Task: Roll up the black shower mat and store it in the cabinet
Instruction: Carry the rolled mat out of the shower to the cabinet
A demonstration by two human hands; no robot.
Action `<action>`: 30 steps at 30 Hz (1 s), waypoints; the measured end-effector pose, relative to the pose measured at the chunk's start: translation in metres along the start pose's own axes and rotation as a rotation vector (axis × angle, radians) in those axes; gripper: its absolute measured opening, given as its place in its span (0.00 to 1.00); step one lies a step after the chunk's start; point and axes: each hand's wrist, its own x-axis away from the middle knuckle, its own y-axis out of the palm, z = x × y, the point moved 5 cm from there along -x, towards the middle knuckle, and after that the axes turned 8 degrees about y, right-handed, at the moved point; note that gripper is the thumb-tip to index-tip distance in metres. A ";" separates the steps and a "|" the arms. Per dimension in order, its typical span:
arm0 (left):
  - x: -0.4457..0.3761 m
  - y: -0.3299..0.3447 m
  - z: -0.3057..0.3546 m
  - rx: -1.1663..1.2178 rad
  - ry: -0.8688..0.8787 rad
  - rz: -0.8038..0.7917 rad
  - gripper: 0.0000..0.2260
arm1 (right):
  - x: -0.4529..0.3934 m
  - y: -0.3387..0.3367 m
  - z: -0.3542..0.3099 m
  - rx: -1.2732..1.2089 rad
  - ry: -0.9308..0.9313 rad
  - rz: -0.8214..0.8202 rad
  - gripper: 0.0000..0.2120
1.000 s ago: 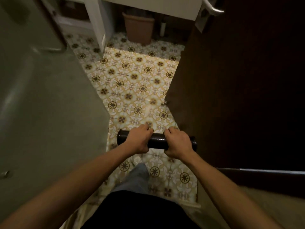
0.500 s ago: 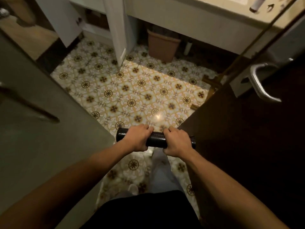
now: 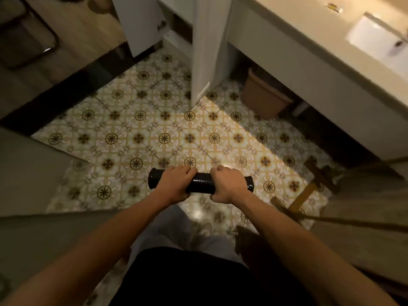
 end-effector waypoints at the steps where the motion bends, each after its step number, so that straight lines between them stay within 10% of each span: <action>1: -0.012 -0.005 -0.013 0.008 -0.014 0.006 0.26 | -0.020 -0.009 0.003 0.008 -0.025 0.005 0.26; 30: -0.310 -0.196 -0.547 -0.032 -0.112 -0.064 0.27 | -0.612 -0.273 -0.065 -0.093 -0.066 -0.015 0.26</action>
